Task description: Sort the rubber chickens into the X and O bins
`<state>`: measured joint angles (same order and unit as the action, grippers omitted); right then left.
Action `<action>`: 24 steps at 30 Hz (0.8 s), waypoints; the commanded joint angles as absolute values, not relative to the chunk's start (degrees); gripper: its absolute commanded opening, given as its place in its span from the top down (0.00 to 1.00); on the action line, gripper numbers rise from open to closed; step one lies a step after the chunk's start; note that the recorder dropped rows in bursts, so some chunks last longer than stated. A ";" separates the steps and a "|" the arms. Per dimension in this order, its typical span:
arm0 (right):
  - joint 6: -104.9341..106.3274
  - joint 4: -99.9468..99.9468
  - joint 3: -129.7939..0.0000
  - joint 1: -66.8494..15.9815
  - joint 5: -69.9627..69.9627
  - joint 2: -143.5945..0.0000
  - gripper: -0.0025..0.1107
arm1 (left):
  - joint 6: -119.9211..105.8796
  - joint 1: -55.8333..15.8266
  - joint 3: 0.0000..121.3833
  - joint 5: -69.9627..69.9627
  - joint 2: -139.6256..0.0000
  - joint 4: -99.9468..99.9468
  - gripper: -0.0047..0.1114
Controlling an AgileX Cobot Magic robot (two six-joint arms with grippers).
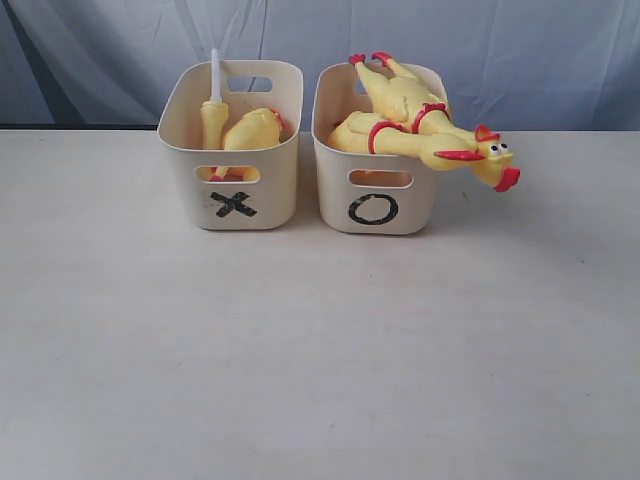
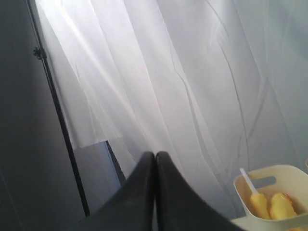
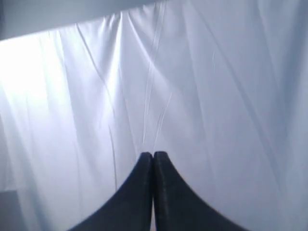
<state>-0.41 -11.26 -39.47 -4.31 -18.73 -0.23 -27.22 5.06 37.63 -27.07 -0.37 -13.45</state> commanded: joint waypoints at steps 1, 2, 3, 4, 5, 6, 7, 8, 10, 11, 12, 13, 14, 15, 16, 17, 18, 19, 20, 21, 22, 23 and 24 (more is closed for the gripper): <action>0.00 -5.31 -38.74 -4.02 -12.42 0.00 0.99 | -27.10 5.08 32.05 -15.54 0.00 -11.24 0.96; 0.00 -4.41 -37.77 -4.02 -11.59 0.00 0.99 | -27.10 5.08 30.69 -14.36 0.00 -11.00 0.96; 0.00 -4.15 -36.29 -4.02 -10.65 0.00 0.99 | -27.10 5.08 29.37 -13.80 0.00 -11.00 0.96; 0.00 -4.15 -34.82 -4.02 -10.09 0.00 0.99 | -27.10 5.08 28.04 -13.36 0.00 -11.00 0.96; 0.00 -4.15 -32.77 -4.02 -9.76 0.00 0.99 | -27.10 5.08 26.68 -12.64 0.00 -11.00 0.96; 0.00 -4.15 -30.59 -4.02 -9.48 0.00 0.99 | -27.10 5.08 25.40 -12.02 0.00 -11.00 0.96; 0.00 -4.15 -28.30 -4.02 -9.23 0.00 0.99 | -27.10 5.08 24.43 -11.19 0.00 -11.00 0.96; 0.00 -4.15 -26.00 -4.02 -8.50 0.00 0.99 | -27.10 5.08 23.23 -10.03 0.00 -11.00 0.96; 0.00 -4.15 -21.95 -4.02 -6.78 0.00 0.99 | -27.10 5.08 21.14 -8.35 0.00 -10.46 0.96; 0.00 -4.15 -19.79 -4.02 -5.69 0.00 0.99 | -27.10 5.08 20.15 -7.89 0.00 -9.84 0.96; 0.00 -4.15 -17.67 -4.02 -4.96 0.00 0.99 | -27.10 5.08 19.18 -7.62 0.00 -9.29 0.96; 0.00 -4.15 -16.03 -4.02 -4.85 0.00 0.99 | -27.10 5.08 18.21 -7.62 0.00 -9.31 0.96; 0.00 -4.15 -14.05 -4.02 -4.57 0.00 0.99 | -27.10 5.08 17.15 -7.53 0.00 -9.31 0.96; 0.00 -4.15 -12.20 -4.02 -4.57 0.00 0.99 | -27.10 5.08 16.03 -7.53 0.00 -9.31 0.96; 0.00 -4.15 -10.54 -4.02 -4.57 0.00 0.99 | -27.10 5.08 14.93 -7.53 0.00 -9.31 0.96; 0.00 -4.15 -9.06 -4.02 -4.57 0.00 0.99 | -27.10 5.08 14.06 -7.53 0.00 -9.31 0.96; 0.00 -4.15 -7.71 -4.02 -4.40 0.00 0.99 | -27.10 5.08 12.99 -7.42 0.00 -9.31 0.96; 0.00 -4.15 -5.51 -4.02 -4.14 0.00 0.99 | -27.10 5.08 11.02 -7.31 0.00 -8.83 0.96; 0.00 -4.15 -4.39 -4.02 -4.14 0.00 0.99 | -27.10 5.08 9.96 -7.31 0.00 -8.33 0.96; 0.00 -4.04 -2.75 -4.02 -4.14 0.00 0.99 | -27.10 5.08 7.85 -7.02 0.00 -7.66 0.96; 0.00 -3.87 -2.01 -4.02 -4.14 0.00 0.99 | -27.10 5.08 6.73 -6.42 0.00 -7.48 0.96; 0.00 -2.67 -0.90 -4.02 -4.14 0.00 0.99 | -27.10 5.08 5.08 -5.92 0.00 -6.63 0.96; 0.00 -2.55 -0.27 -4.02 -3.88 0.00 0.99 | -27.10 5.08 4.32 -5.66 0.00 -6.35 0.96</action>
<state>-0.41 -3.84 -1.59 -4.31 -5.00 -0.30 -27.22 5.06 6.49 -7.01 -0.27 -7.37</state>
